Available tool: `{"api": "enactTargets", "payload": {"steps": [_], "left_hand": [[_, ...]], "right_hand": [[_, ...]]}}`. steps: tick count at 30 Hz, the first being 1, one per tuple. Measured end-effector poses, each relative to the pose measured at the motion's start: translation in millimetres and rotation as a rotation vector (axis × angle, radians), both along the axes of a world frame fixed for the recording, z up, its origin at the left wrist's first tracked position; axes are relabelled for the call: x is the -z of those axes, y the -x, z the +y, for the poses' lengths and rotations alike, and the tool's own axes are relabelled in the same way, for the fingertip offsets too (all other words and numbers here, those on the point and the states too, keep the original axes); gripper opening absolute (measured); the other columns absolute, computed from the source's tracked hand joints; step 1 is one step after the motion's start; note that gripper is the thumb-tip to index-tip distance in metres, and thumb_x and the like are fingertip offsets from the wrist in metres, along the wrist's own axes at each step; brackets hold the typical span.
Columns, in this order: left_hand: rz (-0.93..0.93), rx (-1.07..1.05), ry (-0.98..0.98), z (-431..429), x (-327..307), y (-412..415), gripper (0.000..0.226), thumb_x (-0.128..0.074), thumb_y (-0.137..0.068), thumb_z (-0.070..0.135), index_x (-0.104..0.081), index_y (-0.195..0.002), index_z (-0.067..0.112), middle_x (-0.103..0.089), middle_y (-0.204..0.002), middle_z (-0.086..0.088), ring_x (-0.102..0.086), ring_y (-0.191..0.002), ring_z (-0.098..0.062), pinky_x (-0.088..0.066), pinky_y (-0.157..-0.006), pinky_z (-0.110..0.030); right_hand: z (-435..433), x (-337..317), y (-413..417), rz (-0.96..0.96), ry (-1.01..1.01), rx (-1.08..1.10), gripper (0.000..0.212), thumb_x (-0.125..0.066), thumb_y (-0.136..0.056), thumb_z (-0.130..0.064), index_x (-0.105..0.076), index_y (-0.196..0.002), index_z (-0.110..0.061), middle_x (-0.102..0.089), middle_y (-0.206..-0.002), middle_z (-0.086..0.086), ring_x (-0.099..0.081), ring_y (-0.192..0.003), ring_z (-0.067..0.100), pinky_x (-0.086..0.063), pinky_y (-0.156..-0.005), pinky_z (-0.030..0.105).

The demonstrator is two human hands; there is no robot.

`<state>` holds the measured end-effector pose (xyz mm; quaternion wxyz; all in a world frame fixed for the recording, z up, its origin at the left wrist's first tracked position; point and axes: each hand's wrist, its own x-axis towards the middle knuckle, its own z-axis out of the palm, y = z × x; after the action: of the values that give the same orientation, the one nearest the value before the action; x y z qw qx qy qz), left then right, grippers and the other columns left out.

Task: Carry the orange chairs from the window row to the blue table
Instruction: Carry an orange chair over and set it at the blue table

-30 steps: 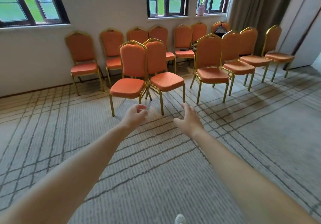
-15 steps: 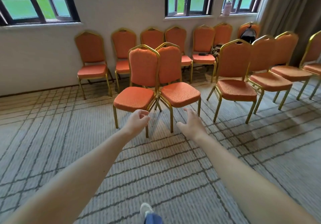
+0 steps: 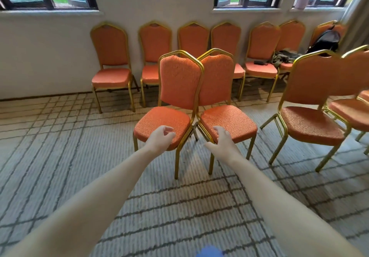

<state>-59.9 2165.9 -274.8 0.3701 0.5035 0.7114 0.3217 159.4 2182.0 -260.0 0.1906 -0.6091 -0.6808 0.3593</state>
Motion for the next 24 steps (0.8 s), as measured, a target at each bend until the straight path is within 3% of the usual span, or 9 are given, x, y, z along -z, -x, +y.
{"api": "enactTargets", "payload": {"steps": [5,9,14,17,22,24], "left_hand": [[-0.017,-0.074,0.055,86,26,33,0.036,-0.053,-0.094,0.032,-0.052,-0.127,0.018,-0.058,-0.120,-0.001,-0.060,-0.106,-0.019,-0.051,-0.094,-0.042],[-0.051,-0.208,0.083,157,43,61,0.038,-0.052,-0.091,0.035,-0.053,-0.126,0.021,-0.058,-0.116,-0.001,-0.061,-0.098,-0.019,-0.052,-0.090,-0.045],[-0.141,-0.424,0.124,238,63,94,0.032,-0.054,-0.087,0.031,-0.056,-0.118,0.022,-0.060,-0.117,-0.003,-0.059,-0.105,-0.024,-0.050,-0.095,-0.046],[-0.202,-0.544,0.108,272,75,108,0.029,-0.051,-0.093,0.025,-0.056,-0.120,0.016,-0.059,-0.118,-0.007,-0.058,-0.102,-0.024,-0.050,-0.093,-0.041],[-0.270,-0.708,0.144,304,99,134,0.025,-0.053,-0.094,0.025,-0.055,-0.118,0.017,-0.058,-0.119,-0.007,-0.058,-0.096,-0.021,-0.049,-0.089,-0.037],[-0.308,-0.774,0.152,320,108,151,0.029,-0.052,-0.094,0.022,-0.053,-0.122,0.014,-0.059,-0.116,-0.007,-0.057,-0.088,-0.018,-0.049,-0.079,-0.032]], "right_hand": [[108,16,31,-0.033,0.023,-0.065,0.064,-0.058,-0.095,-0.023,-0.030,-0.152,-0.018,-0.042,-0.143,0.003,-0.046,-0.116,0.016,-0.041,-0.086,0.029],[201,34,64,-0.058,0.047,-0.145,0.069,-0.061,-0.092,-0.027,-0.029,-0.153,-0.021,-0.038,-0.151,0.005,-0.049,-0.120,0.021,-0.044,-0.092,0.035],[318,47,105,-0.110,0.088,-0.300,0.070,-0.060,-0.092,-0.034,-0.026,-0.153,-0.025,-0.035,-0.153,0.006,-0.065,-0.097,0.025,-0.057,-0.078,0.040],[375,58,129,-0.150,0.085,-0.371,0.067,-0.057,-0.093,-0.029,-0.027,-0.153,-0.024,-0.033,-0.155,0.005,-0.064,-0.079,0.015,-0.059,-0.074,0.040],[437,77,174,-0.210,0.100,-0.511,0.067,-0.057,-0.095,-0.029,-0.027,-0.154,-0.019,-0.033,-0.155,0.009,-0.051,-0.125,0.024,-0.048,-0.094,0.037],[461,83,197,-0.225,0.106,-0.531,0.068,-0.058,-0.094,-0.028,-0.027,-0.153,-0.019,-0.033,-0.155,0.009,-0.052,-0.122,0.024,-0.049,-0.095,0.039]]}}
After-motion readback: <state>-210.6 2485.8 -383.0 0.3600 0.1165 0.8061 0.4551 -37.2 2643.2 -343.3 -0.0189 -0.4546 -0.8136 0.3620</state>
